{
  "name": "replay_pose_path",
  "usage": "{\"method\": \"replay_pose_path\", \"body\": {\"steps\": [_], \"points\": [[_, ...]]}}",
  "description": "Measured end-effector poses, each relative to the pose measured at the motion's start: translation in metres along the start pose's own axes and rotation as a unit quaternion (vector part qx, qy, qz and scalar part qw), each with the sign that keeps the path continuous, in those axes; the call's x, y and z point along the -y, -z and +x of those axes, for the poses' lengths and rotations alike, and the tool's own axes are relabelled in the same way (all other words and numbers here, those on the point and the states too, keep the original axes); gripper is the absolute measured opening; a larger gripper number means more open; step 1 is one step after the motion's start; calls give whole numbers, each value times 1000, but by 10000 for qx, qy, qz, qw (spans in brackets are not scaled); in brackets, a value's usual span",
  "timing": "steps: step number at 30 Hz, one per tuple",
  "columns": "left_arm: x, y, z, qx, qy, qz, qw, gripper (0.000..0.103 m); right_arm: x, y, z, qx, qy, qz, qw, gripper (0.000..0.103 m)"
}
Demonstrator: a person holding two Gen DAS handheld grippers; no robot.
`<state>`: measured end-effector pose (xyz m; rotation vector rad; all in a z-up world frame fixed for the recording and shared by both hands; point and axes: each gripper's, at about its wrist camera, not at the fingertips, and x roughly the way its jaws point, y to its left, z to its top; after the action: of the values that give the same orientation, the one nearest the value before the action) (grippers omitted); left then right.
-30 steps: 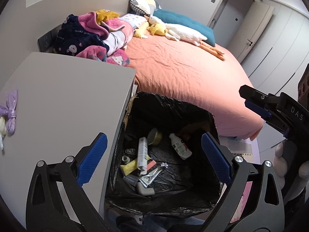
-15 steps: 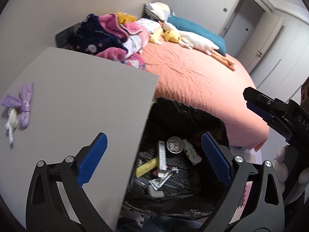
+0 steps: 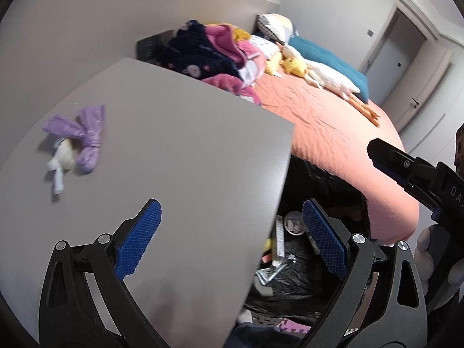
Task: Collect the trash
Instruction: 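Move both tools over the table toward the purple bag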
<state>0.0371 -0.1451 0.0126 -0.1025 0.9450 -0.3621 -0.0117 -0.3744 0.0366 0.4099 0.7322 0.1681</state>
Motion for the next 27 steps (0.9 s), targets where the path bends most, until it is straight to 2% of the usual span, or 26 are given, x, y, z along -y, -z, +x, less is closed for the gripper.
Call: {"method": "replay_pose_path", "body": {"steps": [14, 27], "points": [[-66, 12, -23, 153, -544, -559, 9968, 95, -60, 8, 42, -350, -351, -410, 9979, 68], [-118, 9, -25, 212, -834, -740, 9935, 95, -94, 12, 83, -580, -504, -528, 9956, 68]]}}
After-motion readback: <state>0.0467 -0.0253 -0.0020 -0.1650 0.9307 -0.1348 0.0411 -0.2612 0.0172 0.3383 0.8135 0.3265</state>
